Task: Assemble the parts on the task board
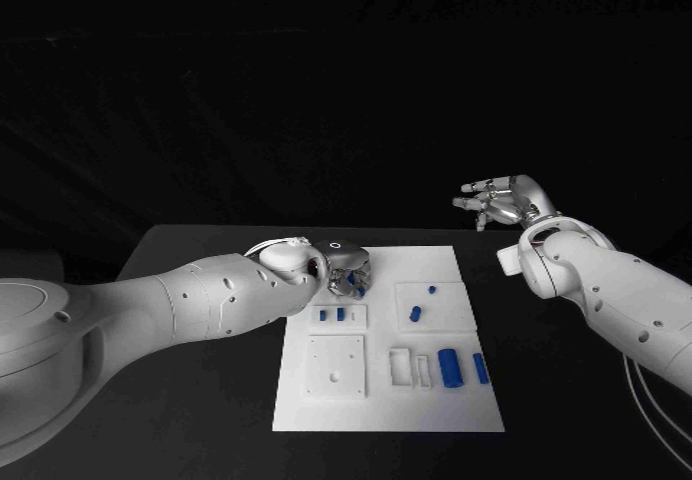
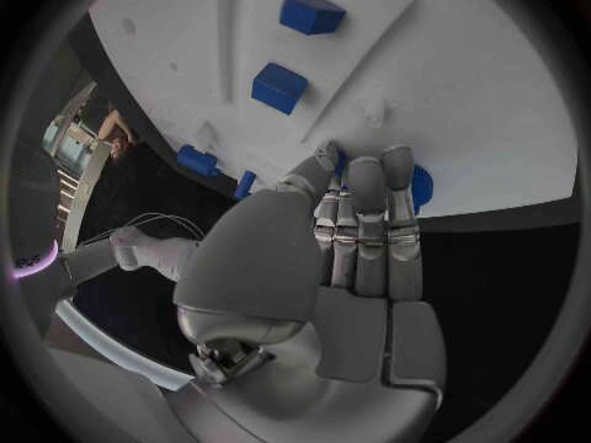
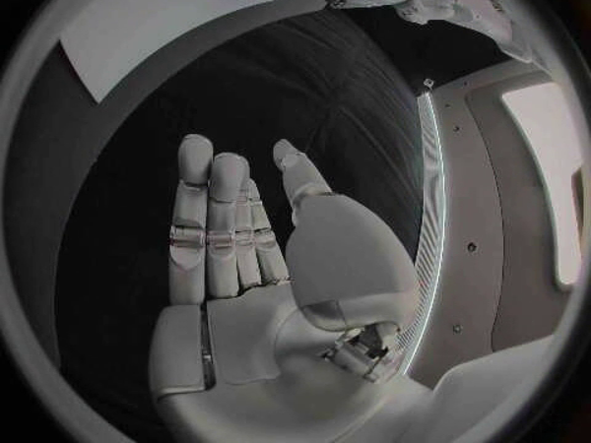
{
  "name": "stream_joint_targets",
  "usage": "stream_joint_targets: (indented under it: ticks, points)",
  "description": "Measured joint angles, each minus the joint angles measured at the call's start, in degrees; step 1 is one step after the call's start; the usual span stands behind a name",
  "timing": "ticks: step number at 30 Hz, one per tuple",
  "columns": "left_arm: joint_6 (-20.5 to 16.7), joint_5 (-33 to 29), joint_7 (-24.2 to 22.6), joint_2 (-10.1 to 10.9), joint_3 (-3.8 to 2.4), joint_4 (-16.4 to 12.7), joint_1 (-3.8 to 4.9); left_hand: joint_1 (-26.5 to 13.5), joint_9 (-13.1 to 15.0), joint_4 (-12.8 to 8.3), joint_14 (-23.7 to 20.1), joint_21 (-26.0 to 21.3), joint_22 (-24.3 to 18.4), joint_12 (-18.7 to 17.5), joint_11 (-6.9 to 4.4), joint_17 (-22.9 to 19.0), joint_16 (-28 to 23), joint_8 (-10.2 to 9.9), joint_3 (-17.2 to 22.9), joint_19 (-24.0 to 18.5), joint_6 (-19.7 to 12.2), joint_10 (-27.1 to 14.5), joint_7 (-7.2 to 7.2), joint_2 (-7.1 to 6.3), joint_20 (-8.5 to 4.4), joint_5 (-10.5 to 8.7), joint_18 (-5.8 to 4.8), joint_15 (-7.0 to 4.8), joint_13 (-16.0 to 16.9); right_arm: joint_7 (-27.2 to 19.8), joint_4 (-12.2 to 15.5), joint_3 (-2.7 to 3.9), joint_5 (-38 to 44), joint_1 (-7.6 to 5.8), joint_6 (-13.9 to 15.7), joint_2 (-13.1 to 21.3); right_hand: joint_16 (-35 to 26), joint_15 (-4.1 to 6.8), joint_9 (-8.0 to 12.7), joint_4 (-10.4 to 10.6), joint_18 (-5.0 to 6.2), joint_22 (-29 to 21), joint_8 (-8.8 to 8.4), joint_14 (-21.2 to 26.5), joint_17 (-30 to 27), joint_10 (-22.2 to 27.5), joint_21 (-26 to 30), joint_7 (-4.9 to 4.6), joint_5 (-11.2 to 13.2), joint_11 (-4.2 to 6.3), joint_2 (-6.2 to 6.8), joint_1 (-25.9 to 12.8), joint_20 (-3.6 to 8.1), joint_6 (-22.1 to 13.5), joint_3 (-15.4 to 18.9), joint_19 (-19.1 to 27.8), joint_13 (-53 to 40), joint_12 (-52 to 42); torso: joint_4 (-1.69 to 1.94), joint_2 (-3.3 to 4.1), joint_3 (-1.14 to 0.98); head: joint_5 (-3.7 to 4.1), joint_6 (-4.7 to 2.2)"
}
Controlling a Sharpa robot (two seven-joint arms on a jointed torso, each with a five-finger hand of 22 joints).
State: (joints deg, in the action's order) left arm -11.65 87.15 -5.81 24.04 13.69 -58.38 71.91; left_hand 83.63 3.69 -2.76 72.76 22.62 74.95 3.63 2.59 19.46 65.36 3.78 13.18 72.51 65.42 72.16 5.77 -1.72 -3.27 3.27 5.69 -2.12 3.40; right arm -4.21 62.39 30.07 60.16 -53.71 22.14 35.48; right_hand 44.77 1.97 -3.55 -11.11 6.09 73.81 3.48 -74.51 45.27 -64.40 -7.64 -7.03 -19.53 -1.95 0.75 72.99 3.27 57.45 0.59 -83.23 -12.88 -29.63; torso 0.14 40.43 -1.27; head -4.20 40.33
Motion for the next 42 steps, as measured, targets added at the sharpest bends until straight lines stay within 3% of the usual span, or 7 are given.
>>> stream_joint_targets:
  ticks: [7,18,20,27,32,38,42]
  points:
    - [-0.1,-0.03,0.08,0.04,0.0,-0.06,0.0,-0.06,-0.03,-2.54,0.75,2.26,-0.01,-0.09,-0.35,0.38,0.28,-0.01,3.37,0.21,1.71,1.25,-0.29,0.18,-0.21,-0.02,-0.44,-0.29,-0.04,0.0,-0.03,0.0,0.0,0.0,-0.01,-0.03,0.0,0.2,0.0,0.0,0.0,0.0,0.0,0.2,-0.06,0.0,0.0,-0.15,0.0,0.0,0.0,0.0,0.0,0.16,0.0,0.0,-0.01,0.0,-0.01,0.02,0.0,-0.07,-0.05]
    - [-0.6,-1.29,0.04,1.41,-0.07,-1.64,-0.03,-1.0,0.06,-4.11,2.22,4.56,-0.01,-0.44,-0.98,0.98,0.54,-0.51,4.14,0.21,3.88,3.09,-0.66,0.91,-0.21,-0.24,-0.49,-0.77,0.06,0.0,-0.09,0.0,0.0,0.0,-0.04,-0.07,0.0,0.2,0.0,0.0,-0.01,0.07,0.0,0.2,-0.06,0.0,0.23,-0.15,-0.25,0.0,0.0,0.0,0.0,0.15,0.0,0.0,0.05,0.0,-0.02,0.03,-0.01,-0.14,-0.11]
    - [-0.51,-2.19,0.04,2.02,-0.4,-2.31,-0.04,-1.14,0.15,-4.15,2.38,4.65,-0.02,-0.44,-0.98,1.05,0.54,-0.52,4.16,0.21,3.88,3.1,-0.66,0.91,-0.21,-0.24,-0.49,-0.92,0.06,0.0,-0.1,0.0,0.0,0.0,-0.05,-0.05,0.0,0.2,0.0,-0.01,0.0,0.07,0.0,0.2,-0.06,0.0,0.23,-0.15,-0.26,0.0,0.0,0.0,0.0,0.15,0.0,0.0,0.05,0.0,-0.02,0.03,-0.01,-0.11,-0.16]
    - [0.11,-7.48,0.26,4.12,-2.76,-4.42,0.18,-1.41,0.15,-4.31,2.6,4.88,-0.02,-0.44,-0.98,1.22,0.54,-0.52,4.02,-0.03,3.88,3.11,-0.66,0.73,-0.44,-0.24,-0.79,-0.75,0.08,0.0,-0.1,0.0,0.0,0.0,-0.06,0.03,0.0,0.18,0.0,-0.01,0.0,0.09,0.0,0.21,-0.07,0.0,0.23,-0.14,-0.26,0.0,0.0,0.0,0.0,0.14,0.0,0.0,0.04,0.0,0.08,0.01,-0.02,-0.09,-0.3]
    - [0.98,-12.87,0.99,6.34,-4.4,-6.91,0.83,-1.61,0.15,-4.39,2.6,5.1,-0.03,-0.44,-0.98,1.29,0.54,-0.51,3.93,-0.03,3.87,3.11,-0.66,0.92,-0.44,-0.24,-0.79,-0.76,0.09,0.0,-0.1,0.0,0.0,0.0,-0.07,0.22,0.0,0.04,0.0,-0.01,0.0,0.2,0.0,0.35,-0.13,0.0,0.23,-0.14,-0.24,0.0,0.0,0.0,0.0,0.14,0.0,0.0,0.07,0.0,0.08,0.01,0.0,-0.14,-0.27]
    - [2.26,-17.11,2.2,8.78,-5.01,-9.58,1.91,-1.67,0.09,-4.63,2.6,5.1,-0.03,-0.44,-0.98,1.38,0.54,-0.28,3.7,-0.03,3.87,3.1,-0.67,0.97,-0.43,-0.24,-0.8,-0.76,0.1,0.0,-0.18,0.0,0.0,0.0,-0.07,0.36,0.0,0.04,0.0,-0.01,0.0,0.2,0.0,0.35,-0.13,0.0,0.23,-0.14,-0.23,0.0,0.0,0.0,0.0,0.14,0.01,0.0,0.09,0.0,0.12,0.01,0.01,-0.24,-0.18]
    - [3.05,-17.85,2.87,10.4,-5.09,-10.94,2.32,-2.0,0.05,-4.08,2.6,5.1,-0.03,-0.43,-0.98,1.38,0.54,-0.28,2.84,-0.03,3.86,3.1,-0.67,0.73,-0.43,-0.24,-0.8,-0.75,0.18,0.01,-0.2,0.0,0.0,0.01,-0.07,0.41,0.0,0.04,0.01,-0.01,0.0,0.19,0.0,0.35,-0.12,0.0,0.23,-0.13,-0.23,0.0,0.0,0.0,0.0,0.14,0.01,0.0,0.09,0.0,0.13,0.03,0.01,-0.36,-0.18]
